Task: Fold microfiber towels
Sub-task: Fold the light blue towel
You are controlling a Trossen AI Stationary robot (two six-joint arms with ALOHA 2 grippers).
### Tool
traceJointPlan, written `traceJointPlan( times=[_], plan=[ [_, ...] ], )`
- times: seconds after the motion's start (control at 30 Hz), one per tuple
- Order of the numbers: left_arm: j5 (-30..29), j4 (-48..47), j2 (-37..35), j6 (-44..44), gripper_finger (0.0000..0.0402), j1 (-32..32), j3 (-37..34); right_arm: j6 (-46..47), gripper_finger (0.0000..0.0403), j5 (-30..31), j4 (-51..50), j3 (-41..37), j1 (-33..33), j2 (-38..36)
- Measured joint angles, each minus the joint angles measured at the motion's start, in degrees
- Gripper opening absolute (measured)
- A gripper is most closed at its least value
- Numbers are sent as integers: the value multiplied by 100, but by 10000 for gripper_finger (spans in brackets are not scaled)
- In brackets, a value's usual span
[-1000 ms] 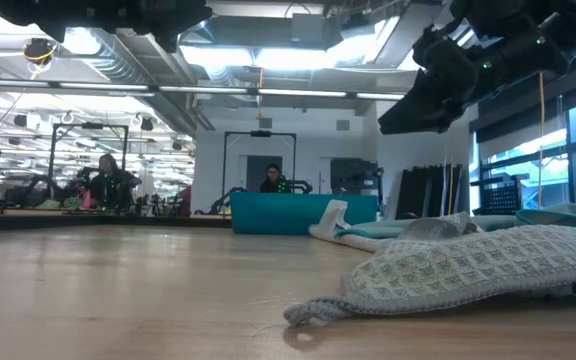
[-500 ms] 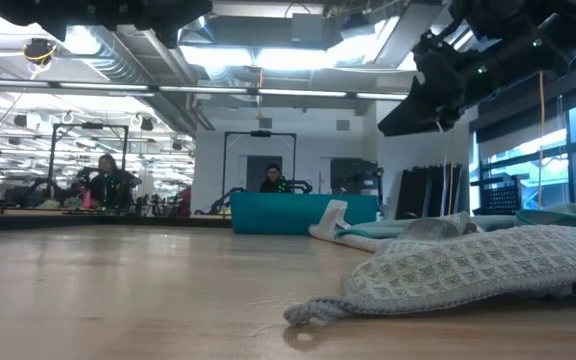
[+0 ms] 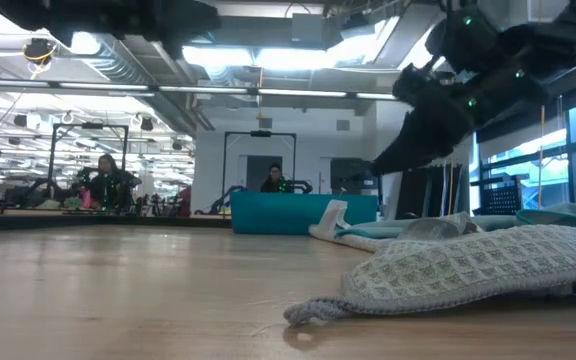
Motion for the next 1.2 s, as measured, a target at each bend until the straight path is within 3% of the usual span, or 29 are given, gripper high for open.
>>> traceJointPlan(
  times=[0.1, 0.23, 0.33, 0.47, 0.7, 1.07, 1.2],
  plan=[
    [-192, 213, 563, 22, 115, -134, 0, -191, 182, -177, 74, 16, 7, 363],
    [-1001, 222, 1124, 269, 117, -239, 0, -306, 182, -152, -130, 315, 213, 870],
    [-1278, 233, 1384, 323, 118, -267, 0, -309, 182, 24, -164, 711, 456, 1251],
    [-1272, 207, 1614, 191, 116, -274, 0, -325, 182, 185, -884, 1344, 711, 1749],
    [-1256, -147, 1896, 164, 115, -419, 0, -288, 182, 1299, -2013, 2106, 794, 2515],
    [-1313, -537, 1896, 174, 115, -520, 0, 1, 182, 1187, -1938, 2305, 852, 2440],
    [-1313, -546, 1895, 174, 115, -520, 0, 84, 182, 808, -1946, 2295, 851, 2536]
  ],
)
